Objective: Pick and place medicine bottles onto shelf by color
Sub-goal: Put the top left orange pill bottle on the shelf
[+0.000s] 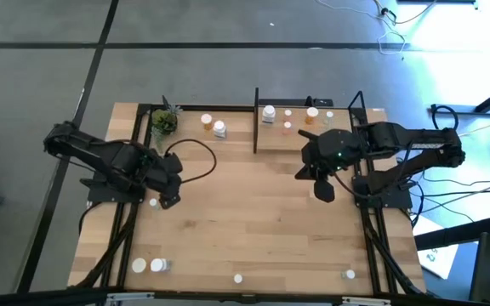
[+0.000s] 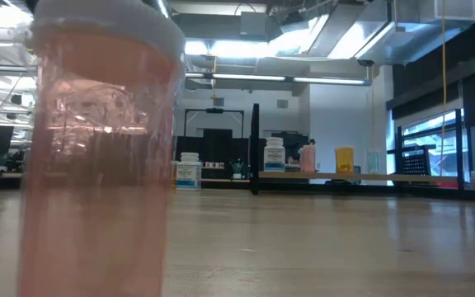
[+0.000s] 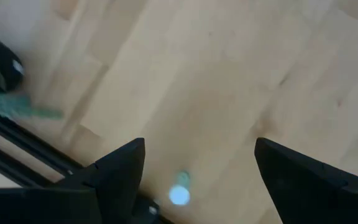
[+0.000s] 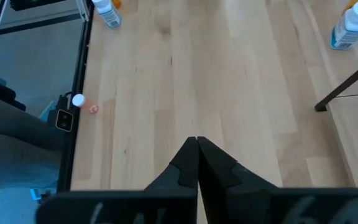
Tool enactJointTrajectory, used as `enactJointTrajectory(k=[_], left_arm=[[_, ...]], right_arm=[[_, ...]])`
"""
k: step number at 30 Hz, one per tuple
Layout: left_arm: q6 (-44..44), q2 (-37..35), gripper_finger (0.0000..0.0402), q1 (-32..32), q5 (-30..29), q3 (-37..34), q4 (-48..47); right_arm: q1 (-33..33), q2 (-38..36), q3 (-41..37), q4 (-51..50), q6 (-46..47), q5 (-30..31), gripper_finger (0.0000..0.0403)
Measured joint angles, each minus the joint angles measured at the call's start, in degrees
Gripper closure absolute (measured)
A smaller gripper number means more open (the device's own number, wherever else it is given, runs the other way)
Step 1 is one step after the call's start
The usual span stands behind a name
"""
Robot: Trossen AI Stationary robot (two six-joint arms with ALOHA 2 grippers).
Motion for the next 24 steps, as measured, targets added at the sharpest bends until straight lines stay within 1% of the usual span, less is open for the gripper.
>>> enactJointTrajectory(k=[5, 11, 14, 17, 20, 24], left_arm=[[-4.72, 0.04, 0.0103, -0.68, 0.00, 0.00, 0.11], [-5.02, 0.04, 0.0103, -1.10, 0.00, 0.00, 1.25], [-4.69, 0.04, 0.0103, -1.05, -0.05, 0.00, 3.34], [-4.58, 0.04, 0.0103, -0.86, 1.27, 0.00, 5.25], [-4.58, 0.04, 0.0103, -0.81, 1.64, 0.00, 5.64], [-4.56, 0.04, 0.0103, -0.82, 1.60, 0.00, 5.64]], right_arm=[[-0.06, 0.07, 0.00, 0.00, 2.74, 0.04, 0.0390], [-0.07, 0.07, 0.00, 0.00, 0.94, 0.07, 0.0385], [-0.07, 0.08, 0.00, 0.00, -0.25, 1.42, 0.0385], [-0.12, 0.08, 0.00, 0.00, -0.26, 2.63, 0.0384], [-0.11, 0.09, 0.00, -0.02, -0.26, 3.48, 0.0375], [-0.11, 0.09, 0.00, -0.02, -0.26, 3.48, 0.0347]])
